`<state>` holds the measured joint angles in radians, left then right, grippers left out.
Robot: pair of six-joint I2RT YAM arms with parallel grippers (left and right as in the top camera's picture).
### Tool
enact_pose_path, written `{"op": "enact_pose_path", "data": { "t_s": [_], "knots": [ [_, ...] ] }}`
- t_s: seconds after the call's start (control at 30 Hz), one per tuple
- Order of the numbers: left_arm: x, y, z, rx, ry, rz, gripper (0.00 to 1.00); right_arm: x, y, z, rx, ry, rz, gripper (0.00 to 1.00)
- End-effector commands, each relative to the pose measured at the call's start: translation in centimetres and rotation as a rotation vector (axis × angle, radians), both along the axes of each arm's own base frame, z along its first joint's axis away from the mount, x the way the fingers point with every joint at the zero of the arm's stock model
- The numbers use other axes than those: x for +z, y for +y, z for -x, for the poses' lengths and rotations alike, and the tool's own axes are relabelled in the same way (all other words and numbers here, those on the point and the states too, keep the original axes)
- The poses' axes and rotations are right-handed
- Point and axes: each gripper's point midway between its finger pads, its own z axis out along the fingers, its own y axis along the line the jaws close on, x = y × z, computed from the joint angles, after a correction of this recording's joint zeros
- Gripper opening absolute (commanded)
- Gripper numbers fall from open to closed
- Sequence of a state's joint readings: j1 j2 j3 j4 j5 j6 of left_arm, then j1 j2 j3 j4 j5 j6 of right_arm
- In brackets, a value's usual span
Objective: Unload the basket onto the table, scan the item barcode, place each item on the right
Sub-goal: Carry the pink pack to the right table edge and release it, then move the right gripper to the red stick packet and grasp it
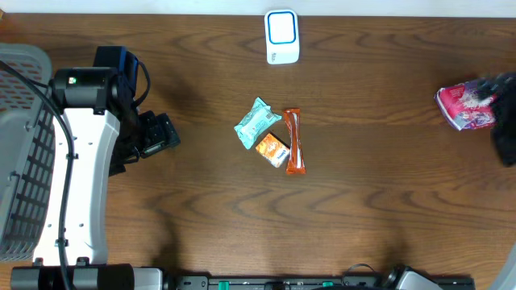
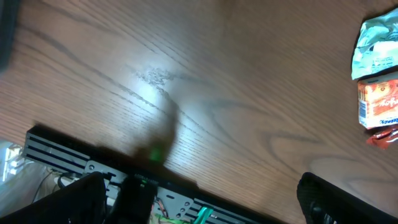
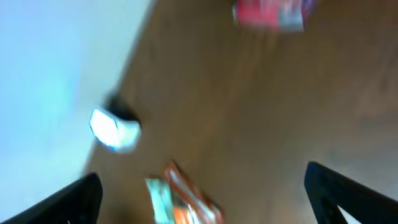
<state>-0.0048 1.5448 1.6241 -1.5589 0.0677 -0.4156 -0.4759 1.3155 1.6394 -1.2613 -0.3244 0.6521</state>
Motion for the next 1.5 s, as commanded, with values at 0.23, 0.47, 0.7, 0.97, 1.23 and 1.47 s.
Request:
{"op": "enact_pose_path", "data": {
  "t_s": [0.23, 0.47, 0.7, 0.97, 1.23, 1.47],
  "knots": [
    [-0.2, 0.3, 0.1, 0.006, 0.011, -0.016, 0.98, -4.4, 7.0, 4.2, 0.373, 0.229, 0.004, 0.99],
    [-0.2, 0.3, 0.1, 0.006, 0.011, -0.016, 0.98, -9.0, 10.4, 4.1, 0.503, 0.300, -0.023, 0.99],
    [-0.2, 0.3, 0.1, 0.006, 0.011, -0.016, 0.98, -16.0, 15.1, 3.0, 0.567, 0.315, -0.073, 0.99],
    [-0.2, 0.3, 0.1, 0.006, 0.011, -0.016, 0.98, -22.0, 25.8, 1.6, 0.826, 0.073, -0.122, 0.99],
    [-0.2, 0.3, 0.1, 0.007, 0.010, -0.016, 0.98, -23.0, 30.0, -0.5, 0.819, -0.024, -0.038, 0.99],
    [-0.2, 0.3, 0.1, 0.006, 0.011, -0.016, 0.98, -27.8, 31.2, 1.1, 0.839, 0.124, -0.047, 0.99]
  ]
}}
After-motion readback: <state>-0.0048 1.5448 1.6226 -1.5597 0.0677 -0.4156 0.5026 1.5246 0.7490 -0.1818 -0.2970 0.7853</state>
